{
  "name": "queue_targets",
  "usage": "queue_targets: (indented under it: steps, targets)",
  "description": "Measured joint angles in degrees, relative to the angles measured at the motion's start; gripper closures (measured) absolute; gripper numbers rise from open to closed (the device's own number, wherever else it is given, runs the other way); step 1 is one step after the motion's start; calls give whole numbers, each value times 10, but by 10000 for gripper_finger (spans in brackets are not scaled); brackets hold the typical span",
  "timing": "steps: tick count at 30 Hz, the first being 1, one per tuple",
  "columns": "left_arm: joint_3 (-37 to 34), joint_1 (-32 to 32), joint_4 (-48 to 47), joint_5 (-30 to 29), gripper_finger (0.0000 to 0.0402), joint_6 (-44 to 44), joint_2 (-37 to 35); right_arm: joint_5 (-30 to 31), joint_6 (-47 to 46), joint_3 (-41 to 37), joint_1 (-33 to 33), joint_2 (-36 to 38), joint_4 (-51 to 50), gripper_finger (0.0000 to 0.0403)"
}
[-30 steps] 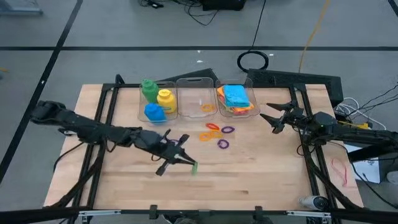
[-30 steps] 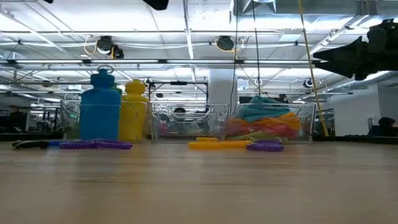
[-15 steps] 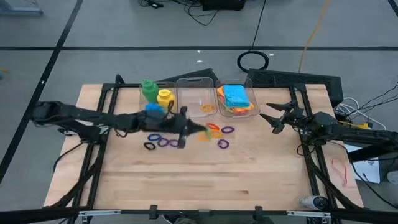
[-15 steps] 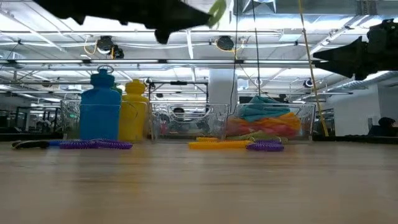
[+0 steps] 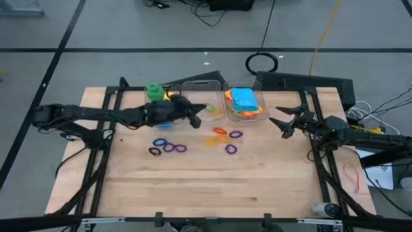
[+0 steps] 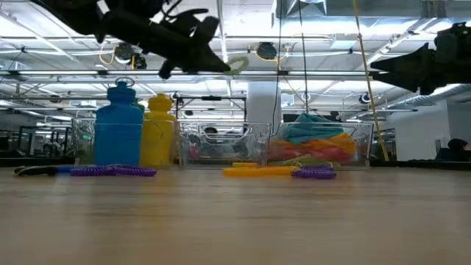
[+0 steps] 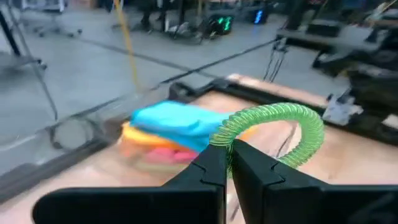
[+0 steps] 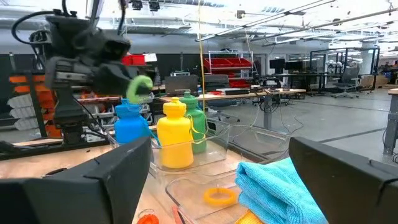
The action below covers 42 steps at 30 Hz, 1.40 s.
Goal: Pick & Place Sports Items
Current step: Put the green wrist coil into the middle transparent container
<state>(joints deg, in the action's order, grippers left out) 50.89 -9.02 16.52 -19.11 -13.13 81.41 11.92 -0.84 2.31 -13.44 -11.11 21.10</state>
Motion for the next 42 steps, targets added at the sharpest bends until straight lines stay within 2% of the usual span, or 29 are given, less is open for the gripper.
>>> queue_targets:
  steps: [7, 20, 33, 37, 42]
  targets:
    - [0, -8, -63, -22, 398, -43, 3, 0, 0, 0, 0, 0, 0, 112]
    - [0, -10, -4, -24, 398, -71, 96, 0, 0, 0, 0, 0, 0, 112]
    - [0, -14, -1, -25, 398, -67, 101, 0, 0, 0, 0, 0, 0, 112]
    - [0, -14, -4, -59, 397, -82, 101, 0, 0, 0, 0, 0, 0, 112]
    - [0, -14, -16, -82, 360, -97, 101, 0, 0, 0, 0, 0, 0, 112]
